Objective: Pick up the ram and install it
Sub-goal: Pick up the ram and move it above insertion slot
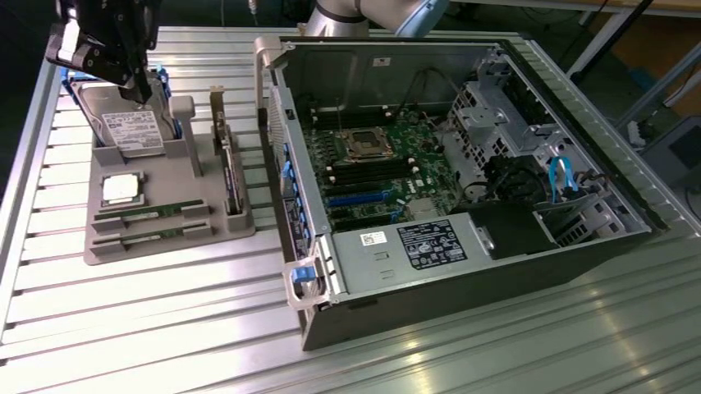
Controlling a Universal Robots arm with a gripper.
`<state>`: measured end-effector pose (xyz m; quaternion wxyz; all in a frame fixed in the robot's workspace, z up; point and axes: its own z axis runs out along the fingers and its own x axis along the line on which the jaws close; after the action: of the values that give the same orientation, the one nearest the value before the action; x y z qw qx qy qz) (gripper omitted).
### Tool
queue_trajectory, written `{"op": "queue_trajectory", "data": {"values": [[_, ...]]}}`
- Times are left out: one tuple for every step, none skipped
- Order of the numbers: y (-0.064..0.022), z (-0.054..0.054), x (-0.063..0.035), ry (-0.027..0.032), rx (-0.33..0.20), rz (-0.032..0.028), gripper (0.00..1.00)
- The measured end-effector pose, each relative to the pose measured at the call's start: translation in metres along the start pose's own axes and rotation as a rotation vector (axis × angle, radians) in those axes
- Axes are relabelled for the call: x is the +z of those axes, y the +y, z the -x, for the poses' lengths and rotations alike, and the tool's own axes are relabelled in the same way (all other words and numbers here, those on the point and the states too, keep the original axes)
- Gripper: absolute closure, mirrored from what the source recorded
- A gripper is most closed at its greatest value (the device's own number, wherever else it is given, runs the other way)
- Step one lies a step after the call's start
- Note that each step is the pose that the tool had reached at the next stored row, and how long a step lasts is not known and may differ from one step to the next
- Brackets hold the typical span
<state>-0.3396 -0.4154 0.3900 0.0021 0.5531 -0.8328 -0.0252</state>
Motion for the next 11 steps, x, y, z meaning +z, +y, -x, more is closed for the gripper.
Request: {"op": "queue_trajectory", "data": {"values": [[0.0000,0.0000,0.0000,0.0017,-0.039,0.0010,0.90],[0.0000,0.0000,0.0000,0.0030,-0.068,0.0017,0.90],[0.0000,0.0000,0.0001,0.0039,-0.087,0.0021,0.90],[0.0000,0.0000,0.0001,0.0045,-0.103,0.0025,0.90],[0.0000,0.0000,0.0001,0.0052,-0.117,0.0029,0.90],[0.0000,0.0000,0.0001,0.0058,-0.132,0.0032,0.90],[0.0000,0.0000,0.0001,0.0064,-0.145,0.0035,0.90],[0.0000,0.0000,0.0001,0.0072,-0.163,0.0040,0.90],[0.0000,0.0000,0.0001,0.0078,-0.176,0.0043,0.90],[0.0000,0.0000,0.0001,0.0085,-0.193,0.0047,0.90],[0.0000,0.0000,0.0001,0.0092,-0.207,0.0050,0.90]]}}
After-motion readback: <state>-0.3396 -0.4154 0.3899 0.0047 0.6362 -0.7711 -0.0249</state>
